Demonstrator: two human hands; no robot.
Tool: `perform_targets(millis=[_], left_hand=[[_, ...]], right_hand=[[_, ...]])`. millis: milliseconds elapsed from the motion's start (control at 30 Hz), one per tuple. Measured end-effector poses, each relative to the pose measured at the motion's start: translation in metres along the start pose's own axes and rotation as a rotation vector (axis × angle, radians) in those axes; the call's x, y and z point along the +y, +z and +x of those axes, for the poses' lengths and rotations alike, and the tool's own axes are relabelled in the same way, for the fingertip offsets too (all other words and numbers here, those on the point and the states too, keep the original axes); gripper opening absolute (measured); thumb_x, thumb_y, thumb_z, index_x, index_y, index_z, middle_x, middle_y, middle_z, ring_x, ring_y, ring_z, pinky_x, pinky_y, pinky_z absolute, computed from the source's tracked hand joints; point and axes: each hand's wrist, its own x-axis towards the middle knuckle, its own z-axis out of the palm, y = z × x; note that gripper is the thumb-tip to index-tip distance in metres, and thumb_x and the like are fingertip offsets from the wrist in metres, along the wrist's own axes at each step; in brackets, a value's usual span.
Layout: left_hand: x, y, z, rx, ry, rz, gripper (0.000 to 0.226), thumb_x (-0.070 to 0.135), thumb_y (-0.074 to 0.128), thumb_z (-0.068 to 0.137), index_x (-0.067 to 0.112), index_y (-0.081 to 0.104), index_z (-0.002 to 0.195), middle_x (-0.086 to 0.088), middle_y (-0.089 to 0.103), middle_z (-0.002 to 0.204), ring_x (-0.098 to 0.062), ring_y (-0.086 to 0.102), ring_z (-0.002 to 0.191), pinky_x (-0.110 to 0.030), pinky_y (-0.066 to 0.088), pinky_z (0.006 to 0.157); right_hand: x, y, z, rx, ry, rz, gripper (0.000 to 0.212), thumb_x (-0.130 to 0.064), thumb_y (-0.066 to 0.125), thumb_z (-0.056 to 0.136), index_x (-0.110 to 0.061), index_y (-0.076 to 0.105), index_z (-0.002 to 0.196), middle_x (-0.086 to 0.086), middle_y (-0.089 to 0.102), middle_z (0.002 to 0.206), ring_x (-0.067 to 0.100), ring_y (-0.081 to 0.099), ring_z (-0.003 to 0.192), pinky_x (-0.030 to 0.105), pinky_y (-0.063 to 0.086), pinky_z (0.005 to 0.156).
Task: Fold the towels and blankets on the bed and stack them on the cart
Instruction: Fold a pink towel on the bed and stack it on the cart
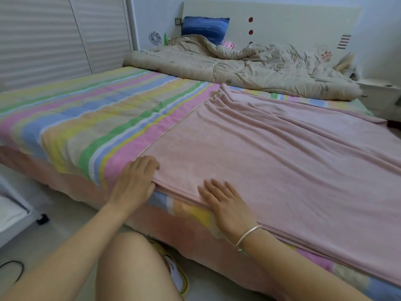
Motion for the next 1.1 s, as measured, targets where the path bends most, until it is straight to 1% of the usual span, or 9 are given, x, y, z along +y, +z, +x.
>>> perform_targets(millis=[133,233,433,500,600,733,800,933,1100], left_hand=[[0.007,-0.001,0.0,-0.098,0.101,0.028,0.018,0.023,0.048,0.064,0.018,0.043,0.08,-0.005,0.048,0.081,-0.029,0.049,0.073,-0.039,0.041,0.058],[0.0,0.001,-0.007,-0.168,0.096,-0.03,0.024,0.023,0.054,0.058,0.021,0.038,0.077,-0.002,0.047,0.073,-0.028,0.051,0.067,-0.032,0.034,0.055],[0.015,-0.007,0.0,-0.13,0.002,-0.111,0.013,0.028,0.04,0.066,0.021,0.047,0.074,0.004,0.05,0.072,-0.025,0.051,0.069,-0.036,0.038,0.062],[0.035,-0.009,0.01,-0.036,-0.039,-0.157,0.014,0.023,0.039,0.069,0.019,0.051,0.075,0.002,0.052,0.073,-0.026,0.052,0.068,-0.036,0.039,0.062],[0.083,-0.006,0.031,0.02,-0.024,-0.264,0.022,0.021,0.039,0.072,0.016,0.057,0.084,-0.001,0.056,0.082,-0.027,0.054,0.076,-0.037,0.039,0.068],[0.147,0.003,0.054,-0.021,0.075,-0.416,0.025,0.021,0.039,0.082,0.018,0.059,0.096,0.001,0.06,0.097,-0.023,0.057,0.088,-0.035,0.043,0.077],[0.171,0.005,0.062,-0.045,0.123,-0.443,0.024,0.023,0.038,0.083,0.019,0.058,0.097,0.001,0.061,0.1,-0.022,0.057,0.09,-0.034,0.041,0.08],[0.204,0.005,0.075,-0.127,0.168,-0.491,0.026,0.028,0.034,0.079,0.017,0.057,0.086,-0.001,0.06,0.092,-0.025,0.057,0.086,-0.034,0.041,0.076],[0.212,-0.001,0.071,-0.302,0.14,-0.425,0.014,0.031,0.047,0.085,0.024,0.06,0.084,0.006,0.062,0.084,-0.022,0.059,0.085,-0.031,0.046,0.068]], right_hand=[[-0.009,-0.005,-0.008,-0.065,-0.064,0.021,0.057,-0.046,0.032,0.091,-0.023,0.049,0.141,0.002,0.049,0.144,0.025,0.047,0.132,0.05,0.04,0.105],[0.003,-0.024,-0.019,-0.113,-0.127,0.23,0.069,-0.061,0.011,0.093,-0.028,0.019,0.153,-0.006,0.018,0.159,0.016,0.013,0.148,0.035,0.008,0.119],[0.09,-0.034,-0.031,-0.109,0.285,0.079,0.117,-0.075,-0.04,0.056,-0.033,0.008,0.153,-0.005,0.005,0.161,0.017,0.003,0.149,0.037,0.0,0.119],[0.092,-0.023,-0.045,-0.163,0.328,0.04,0.113,-0.073,-0.038,0.061,-0.027,0.008,0.154,0.001,0.004,0.161,0.023,0.005,0.149,0.042,0.002,0.12],[0.076,-0.007,-0.074,-0.191,0.113,-0.048,0.081,-0.057,-0.002,0.096,-0.008,0.038,0.146,0.017,0.035,0.15,0.035,0.039,0.137,0.047,0.02,0.109],[0.084,-0.016,-0.101,-0.134,-0.204,-0.025,0.065,-0.054,0.019,0.099,-0.015,0.03,0.15,0.008,0.028,0.156,0.026,0.027,0.143,0.044,0.022,0.116],[0.104,-0.03,-0.103,-0.054,-0.094,0.04,0.063,-0.055,0.015,0.1,-0.02,0.03,0.151,0.004,0.027,0.156,0.023,0.026,0.144,0.038,0.021,0.118],[0.16,-0.04,-0.13,-0.054,0.384,0.036,0.095,-0.071,-0.014,0.084,-0.016,0.023,0.152,0.005,0.014,0.159,0.025,0.017,0.147,0.037,0.011,0.119],[0.154,-0.023,-0.18,-0.217,0.314,-0.007,0.075,-0.054,0.002,0.099,-0.012,0.047,0.141,0.007,0.043,0.147,0.025,0.046,0.133,0.034,0.012,0.114]])
